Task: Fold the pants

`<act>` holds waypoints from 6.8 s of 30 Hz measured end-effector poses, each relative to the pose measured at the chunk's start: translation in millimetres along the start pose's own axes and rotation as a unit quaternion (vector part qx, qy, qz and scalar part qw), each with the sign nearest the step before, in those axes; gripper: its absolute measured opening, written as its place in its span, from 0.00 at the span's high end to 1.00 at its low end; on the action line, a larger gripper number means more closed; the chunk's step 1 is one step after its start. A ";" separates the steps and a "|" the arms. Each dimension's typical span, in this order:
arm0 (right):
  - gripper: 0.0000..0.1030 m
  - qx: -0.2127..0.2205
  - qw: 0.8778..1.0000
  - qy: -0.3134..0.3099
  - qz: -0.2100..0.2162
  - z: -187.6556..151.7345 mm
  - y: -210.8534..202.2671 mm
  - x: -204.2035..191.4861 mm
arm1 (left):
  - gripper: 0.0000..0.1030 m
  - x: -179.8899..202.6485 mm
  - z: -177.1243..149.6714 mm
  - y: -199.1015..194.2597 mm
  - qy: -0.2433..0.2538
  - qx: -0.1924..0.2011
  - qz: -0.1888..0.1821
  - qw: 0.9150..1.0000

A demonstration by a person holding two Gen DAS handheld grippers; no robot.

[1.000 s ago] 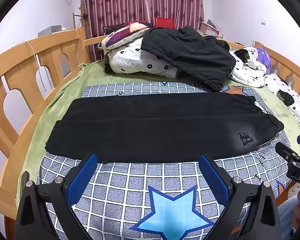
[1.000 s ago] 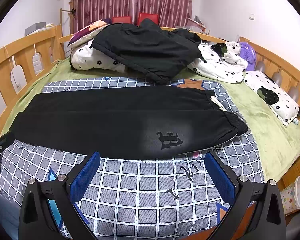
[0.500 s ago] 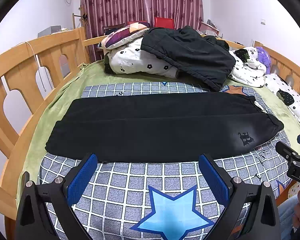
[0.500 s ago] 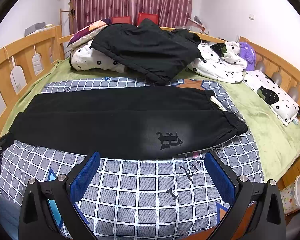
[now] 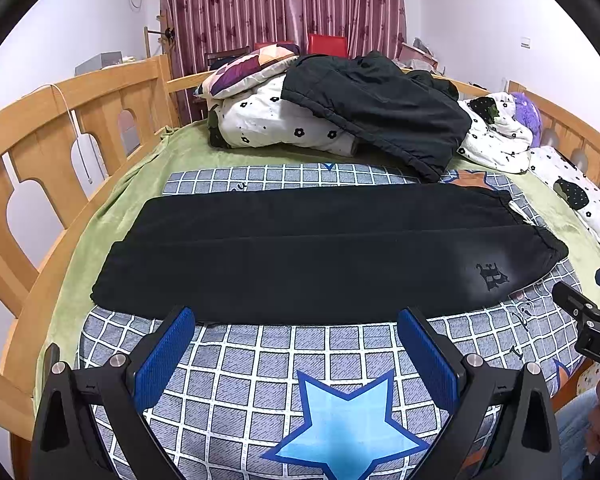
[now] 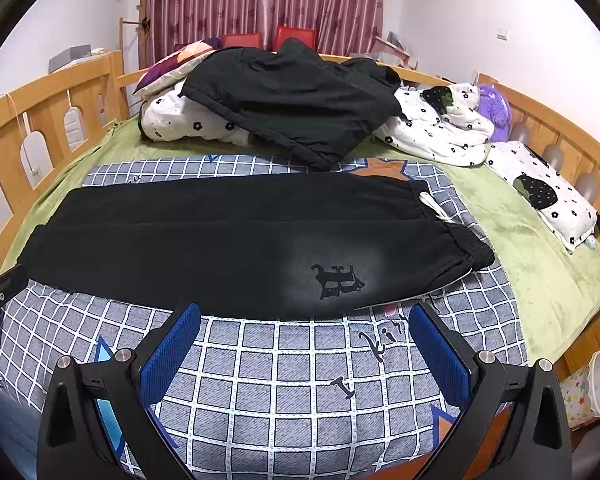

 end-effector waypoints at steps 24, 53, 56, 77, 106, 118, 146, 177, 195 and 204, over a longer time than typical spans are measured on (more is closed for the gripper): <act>0.01 0.002 1.000 -0.010 -0.006 0.3 -2.0 -2.7 | 0.01 -0.3 3.6 -3.2 0.002 0.004 0.004 1.000; 0.01 -0.033 0.998 0.060 0.005 11.4 116.9 144.8 | 0.10 -156.3 -43.2 126.2 -0.085 -0.050 0.029 0.995; 0.13 -0.047 0.995 0.088 -0.013 -20.0 135.4 163.7 | 0.11 -166.5 -71.4 142.5 -0.115 -0.058 0.010 0.992; 0.66 -0.078 0.969 0.219 0.076 -27.0 225.2 163.8 | 0.91 -189.0 -81.1 219.5 -0.324 -0.079 -0.100 0.938; 0.69 -0.025 0.994 0.078 0.076 165.7 350.9 118.2 | 0.82 -176.6 111.8 347.9 -0.118 0.010 0.027 0.993; 0.31 0.013 0.992 0.060 0.114 157.5 290.0 92.5 | 0.33 -158.1 99.0 281.3 -0.087 0.017 0.008 0.996; 0.41 -0.060 0.965 0.239 0.090 47.8 321.3 167.6 | 0.64 -210.8 -8.9 312.1 -0.371 -0.058 -0.101 0.921; 0.37 -0.056 0.974 0.204 0.075 -83.6 131.9 270.0 | 0.33 -165.1 -138.2 132.5 -0.158 -0.117 -0.062 0.979; 0.58 0.016 0.950 0.302 0.072 -11.3 161.1 316.2 | 0.31 -157.2 -85.0 86.0 -0.064 -0.021 0.033 0.997; 0.47 -0.026 0.968 0.248 0.036 -68.3 121.4 325.5 | 0.87 -201.1 -49.6 131.1 -0.098 -0.005 0.117 0.988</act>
Point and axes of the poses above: each gripper's, at about its wrist camera, not at the fingertips, and y roughly the way its jaws point, x to its right, z to its top, the point moved 9 cm from there along y, roughly the way its jaws point, and after that the axes turned 4 degrees about y, right-handed, at the moved point
